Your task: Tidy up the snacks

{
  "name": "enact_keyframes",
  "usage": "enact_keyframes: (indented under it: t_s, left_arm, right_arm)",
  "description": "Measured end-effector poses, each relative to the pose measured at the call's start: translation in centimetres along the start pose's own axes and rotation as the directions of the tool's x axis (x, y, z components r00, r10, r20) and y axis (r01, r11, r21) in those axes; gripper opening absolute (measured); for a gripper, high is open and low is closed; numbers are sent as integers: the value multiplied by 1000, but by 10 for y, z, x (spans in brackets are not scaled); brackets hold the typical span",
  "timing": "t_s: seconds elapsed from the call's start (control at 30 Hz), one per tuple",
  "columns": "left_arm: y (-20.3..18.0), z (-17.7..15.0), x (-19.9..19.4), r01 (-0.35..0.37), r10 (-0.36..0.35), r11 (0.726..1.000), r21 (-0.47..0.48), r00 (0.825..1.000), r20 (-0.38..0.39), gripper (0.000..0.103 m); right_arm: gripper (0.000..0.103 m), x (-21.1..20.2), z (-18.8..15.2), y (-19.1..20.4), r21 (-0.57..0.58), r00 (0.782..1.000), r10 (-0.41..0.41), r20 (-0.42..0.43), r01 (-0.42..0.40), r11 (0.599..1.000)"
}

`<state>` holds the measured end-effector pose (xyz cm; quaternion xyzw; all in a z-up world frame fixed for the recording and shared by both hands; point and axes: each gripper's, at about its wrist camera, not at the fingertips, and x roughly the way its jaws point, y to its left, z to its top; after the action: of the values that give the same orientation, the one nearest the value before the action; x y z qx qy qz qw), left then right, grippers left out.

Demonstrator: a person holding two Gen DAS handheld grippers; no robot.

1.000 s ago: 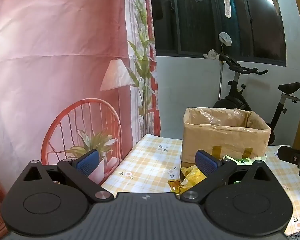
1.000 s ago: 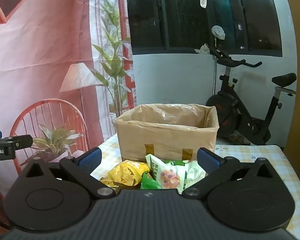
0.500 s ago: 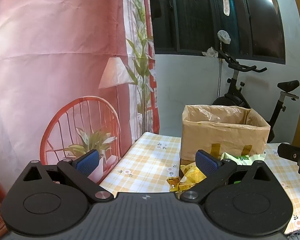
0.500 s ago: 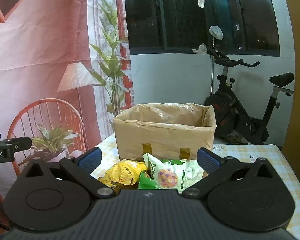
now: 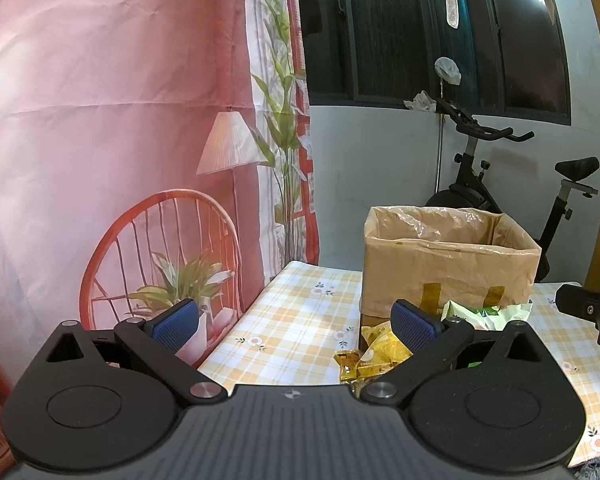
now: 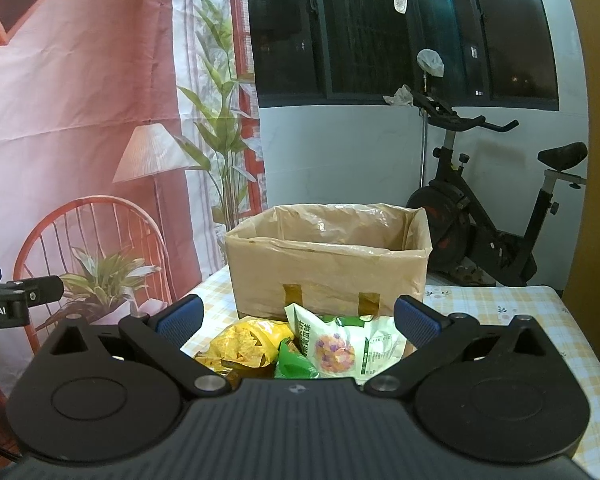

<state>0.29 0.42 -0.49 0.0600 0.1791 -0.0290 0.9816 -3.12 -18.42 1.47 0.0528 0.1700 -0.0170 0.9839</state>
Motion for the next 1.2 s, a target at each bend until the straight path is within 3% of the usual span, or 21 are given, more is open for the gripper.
enact_keyframes:
  t_s: [1.2]
  left_arm:
    - [-1, 0, 2, 3, -3, 1000, -1, 1000, -10, 103]
  right_arm:
    - [103, 0, -1, 1, 2, 1000, 3, -7, -3, 1000]
